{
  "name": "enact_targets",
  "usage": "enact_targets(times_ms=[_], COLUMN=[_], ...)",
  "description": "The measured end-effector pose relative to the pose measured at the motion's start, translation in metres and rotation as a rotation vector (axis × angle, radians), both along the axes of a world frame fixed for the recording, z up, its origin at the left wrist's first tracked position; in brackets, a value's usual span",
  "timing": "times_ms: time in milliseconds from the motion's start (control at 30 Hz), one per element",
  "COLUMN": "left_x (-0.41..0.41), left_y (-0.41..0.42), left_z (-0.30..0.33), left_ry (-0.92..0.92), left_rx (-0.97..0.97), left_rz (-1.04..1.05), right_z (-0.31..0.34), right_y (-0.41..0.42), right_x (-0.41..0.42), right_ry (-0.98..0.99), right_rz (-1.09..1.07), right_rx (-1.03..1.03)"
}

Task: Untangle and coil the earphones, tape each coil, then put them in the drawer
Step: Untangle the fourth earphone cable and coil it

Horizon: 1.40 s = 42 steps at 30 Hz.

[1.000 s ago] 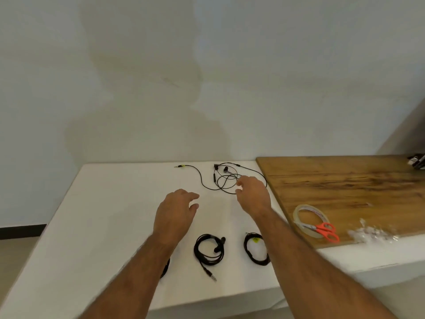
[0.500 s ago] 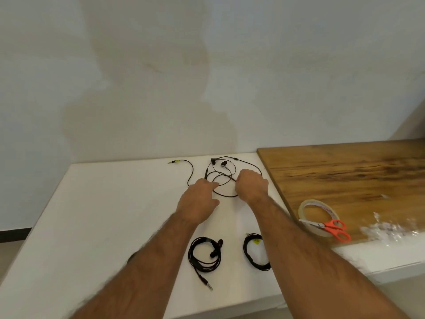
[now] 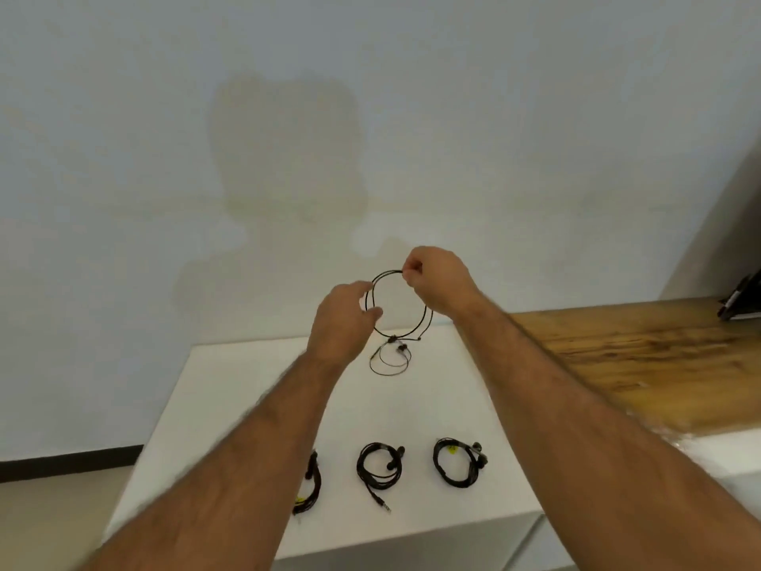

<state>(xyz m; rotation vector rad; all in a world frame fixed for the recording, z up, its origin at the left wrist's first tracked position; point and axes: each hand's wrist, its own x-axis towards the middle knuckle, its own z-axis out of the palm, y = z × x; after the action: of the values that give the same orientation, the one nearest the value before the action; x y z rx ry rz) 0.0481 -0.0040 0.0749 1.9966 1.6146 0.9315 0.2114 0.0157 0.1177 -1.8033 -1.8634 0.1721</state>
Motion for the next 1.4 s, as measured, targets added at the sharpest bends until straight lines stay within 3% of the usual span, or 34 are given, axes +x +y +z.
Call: enact_targets(times_ms=[367, 633, 767, 967, 1233, 1400], left_x=[-0.01, -0.018, -0.025, -0.036, -0.042, -0.046], left_y=[-0.095, -0.203, -0.241, -0.283, -0.327, -0.351], left_z=[0.21, 0.34, 0.358, 0.348, 0.354, 0.381], left_ry=[-0.406, -0.5, -0.441, -0.302, 0.044, 0.04], left_rx=[0.265, 0.542, 0.525, 0.445, 0.405, 0.487], left_rz=[-0.026, -0.163, -0.201, -0.169, -0.178, -0.125], right_z=[0.229, 0.357, 0.366, 0.32, 0.281, 0.288], right_y=[-0.126, -0.244, -0.284, -0.329, -0.366, -0.382], right_x=[-0.021, -0.024, -0.022, -0.014, -0.018, -0.013], right_ry=[0.149, 0.195, 0.221, 0.343, 0.371, 0.361], right_rz=[0.209, 0.288, 0.307, 0.391, 0.486, 0.522], right_rx=[0.425, 0.683, 0.551, 0.174, -0.091, -0.223])
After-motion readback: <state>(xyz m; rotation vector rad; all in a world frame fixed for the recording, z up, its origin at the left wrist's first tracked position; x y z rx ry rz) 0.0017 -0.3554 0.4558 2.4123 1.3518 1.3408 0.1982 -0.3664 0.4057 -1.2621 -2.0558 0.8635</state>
